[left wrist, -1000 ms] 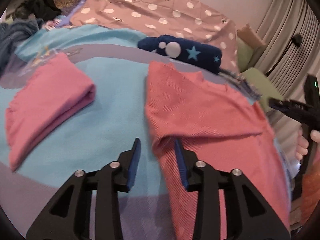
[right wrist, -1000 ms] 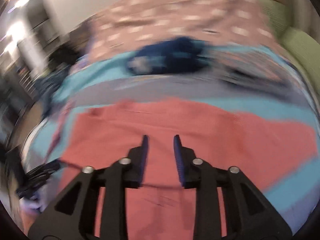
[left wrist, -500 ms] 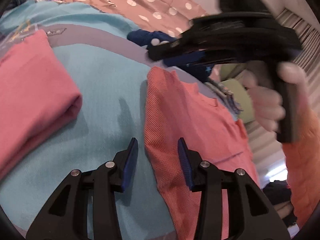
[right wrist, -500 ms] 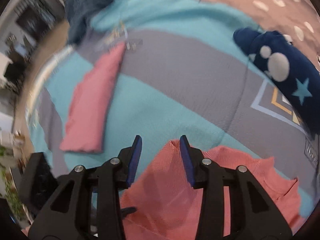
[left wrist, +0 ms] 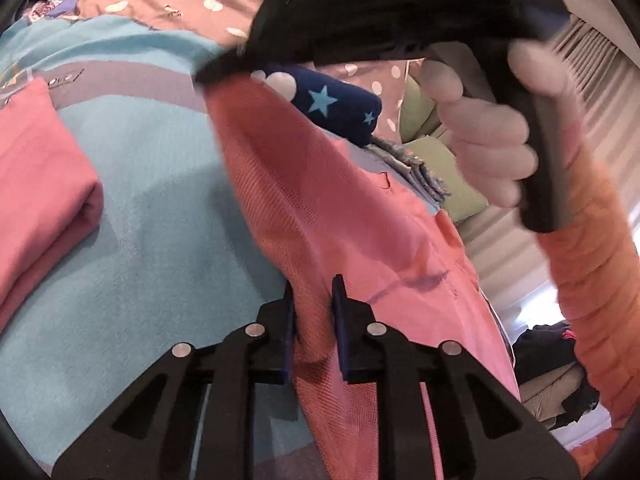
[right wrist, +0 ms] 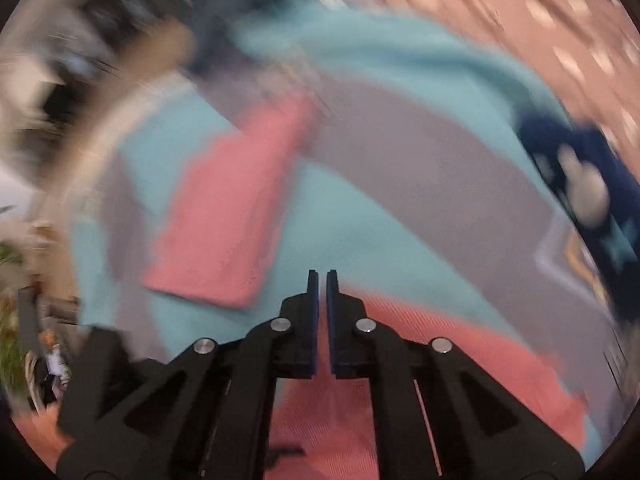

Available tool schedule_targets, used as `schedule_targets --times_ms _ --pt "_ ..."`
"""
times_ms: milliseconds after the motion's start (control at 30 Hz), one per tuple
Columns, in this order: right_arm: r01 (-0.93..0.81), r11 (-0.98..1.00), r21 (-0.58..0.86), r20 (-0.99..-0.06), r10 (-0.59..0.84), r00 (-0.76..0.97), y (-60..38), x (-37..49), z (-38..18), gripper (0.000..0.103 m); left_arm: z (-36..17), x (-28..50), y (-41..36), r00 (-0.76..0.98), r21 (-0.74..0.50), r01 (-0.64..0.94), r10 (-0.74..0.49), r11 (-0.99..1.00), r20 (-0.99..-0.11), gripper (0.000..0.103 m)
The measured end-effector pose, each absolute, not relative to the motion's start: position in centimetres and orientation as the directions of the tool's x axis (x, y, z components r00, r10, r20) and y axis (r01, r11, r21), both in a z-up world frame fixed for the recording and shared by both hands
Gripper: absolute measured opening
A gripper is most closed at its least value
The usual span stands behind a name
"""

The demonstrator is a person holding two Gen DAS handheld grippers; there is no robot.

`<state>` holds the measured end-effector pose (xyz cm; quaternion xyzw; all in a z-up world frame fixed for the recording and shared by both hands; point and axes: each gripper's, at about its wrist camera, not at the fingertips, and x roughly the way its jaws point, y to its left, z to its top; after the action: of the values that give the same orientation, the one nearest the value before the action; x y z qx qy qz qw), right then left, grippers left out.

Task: Fold small clothes

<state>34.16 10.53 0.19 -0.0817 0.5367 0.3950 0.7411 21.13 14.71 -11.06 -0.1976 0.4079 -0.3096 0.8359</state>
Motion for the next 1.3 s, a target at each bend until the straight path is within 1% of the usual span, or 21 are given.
schedule_targets --times_ms 33,67,100,133,200,300,367,433,500,533,600,700,767,800,967,1067,1100,1133,1167,1200,1300 --pt "-0.696 0.633 0.34 -0.824 0.556 0.103 10.0 33.8 0.2 0.006 -11.1 20.9 14.7 0.477 -0.575 0.356 -0.672 0.737 -0.566 0.017" --pt "-0.684 0.657 0.318 -0.843 0.525 0.113 9.7 34.0 -0.6 0.01 -11.2 20.9 14.6 0.479 -0.563 0.346 -0.657 0.751 -0.582 0.017" --pt "-0.661 0.697 0.276 -0.869 0.475 0.138 9.5 34.3 -1.2 0.024 -11.4 21.0 14.6 0.477 -0.558 0.336 -0.648 0.759 -0.594 0.017" --pt "-0.618 0.758 0.211 -0.9 0.397 0.18 9.1 34.8 -2.1 0.028 -11.5 21.4 14.5 0.472 -0.56 0.327 -0.645 0.761 -0.601 0.017" --pt "-0.554 0.812 0.183 -0.903 0.362 0.232 7.8 35.7 -2.3 0.028 -11.8 21.7 14.6 0.462 -0.576 0.305 -0.647 0.759 -0.607 0.017" --pt "-0.482 0.848 0.219 -0.862 0.4 0.312 4.3 36.0 -0.2 0.03 -11.7 21.5 14.9 0.463 -0.577 0.297 -0.643 0.761 -0.61 0.017" --pt "-0.447 0.867 0.22 -0.851 0.394 0.347 1.3 35.1 0.8 0.039 -11.9 21.2 15.2 0.456 -0.576 0.29 -0.639 0.764 -0.619 0.017" --pt "-0.41 0.895 0.175 -0.85 0.348 0.396 -2.8 32.7 1.3 0.04 -11.9 21.2 15.6 0.447 -0.58 0.278 -0.638 0.766 -0.627 0.012" --pt "-0.363 0.922 0.138 -0.847 0.3 0.439 -6.9 30.4 1.2 0.04 -12.0 21.3 15.9 0.447 -0.579 0.27 -0.633 0.769 -0.632 0.011" --pt "-0.302 0.944 0.134 -0.844 0.268 0.464 -10.3 28.9 1.0 0.04 -11.9 21.3 16.0 0.45 -0.576 0.265 -0.627 0.774 -0.636 0.011" --pt "-0.123 0.976 0.18 -0.849 0.217 0.482 -17.9 25.2 0.0 0.041 -11.7 21.2 16.2 0.461 -0.567 0.261 -0.617 0.781 -0.638 0.011" --pt "0.059 0.972 0.228 -0.868 0.175 0.465 -25.5 20.9 -2.1 0.043 -11.8 21.3 16.0 0.469 -0.556 0.257 -0.605 0.79 -0.643 0.01" --pt "0.147 0.952 0.268 -0.877 0.178 0.446 -28.9 18.9 -3.9 0.043 -11.9 21.3 15.8 0.472 -0.544 0.261 -0.597 0.797 -0.649 0.01" --pt "0.175 0.933 0.315 -0.871 0.21 0.445 -30.1 18.2 -4.7 0.043 -11.9 21.4 15.6 0.473 -0.541 0.263 -0.596 0.799 -0.649 0.01" --pt "0.102 0.894 0.437 -0.81 0.342 0.476 -29.2 19.5 -5.2 0.043 -12.3 21.3 16.1 0.473 -0.555 0.26 -0.605 0.79 -0.64 0.01" --pt "0.036 0.899 0.436 -0.818 0.378 0.434 -26.6 21.2 -6.0 0.047 -12.5 21.4 16.1 0.47 -0.56 0.257 -0.609 0.787 -0.639 0.01" --pt "0.016 0.907 0.42 -0.829 0.376 0.415 -25.7 21.7 -6.5 0.047 -12.6 21.5 16.2 0.467 -0.566 0.256 -0.613 0.783 -0.637 0.01" --pt "0.006 0.921 0.389 -0.843 0.354 0.405 -24.7 21.9 -6.6 0.034 -12.7 21.5 16.2 0.465 -0.572 0.255 -0.618 0.78 -0.635 0.01" --pt "0.001 0.943 0.332 -0.861 0.303 0.408 -23.6 22.1 -6.9 0.005 -12.8 21.6 16.4 0.462 -0.582 0.251 -0.624 0.773 -0.63 0.011" --pt "-0.004 0.958 0.287 -0.873 0.263 0.411 -23.0 22.3 -6.7 0.005 -12.9 21.7 16.6 0.462 -0.592 0.241 -0.628 0.769 -0.627 0.011" --pt "0.015 0.951 0.309 -0.835 0.264 0.483 -24.0 21.1 -4.1 0.004 -12.7 21.5 16.9 0.479 -0.586 0.226 -0.613 0.778 -0.629 0.007"
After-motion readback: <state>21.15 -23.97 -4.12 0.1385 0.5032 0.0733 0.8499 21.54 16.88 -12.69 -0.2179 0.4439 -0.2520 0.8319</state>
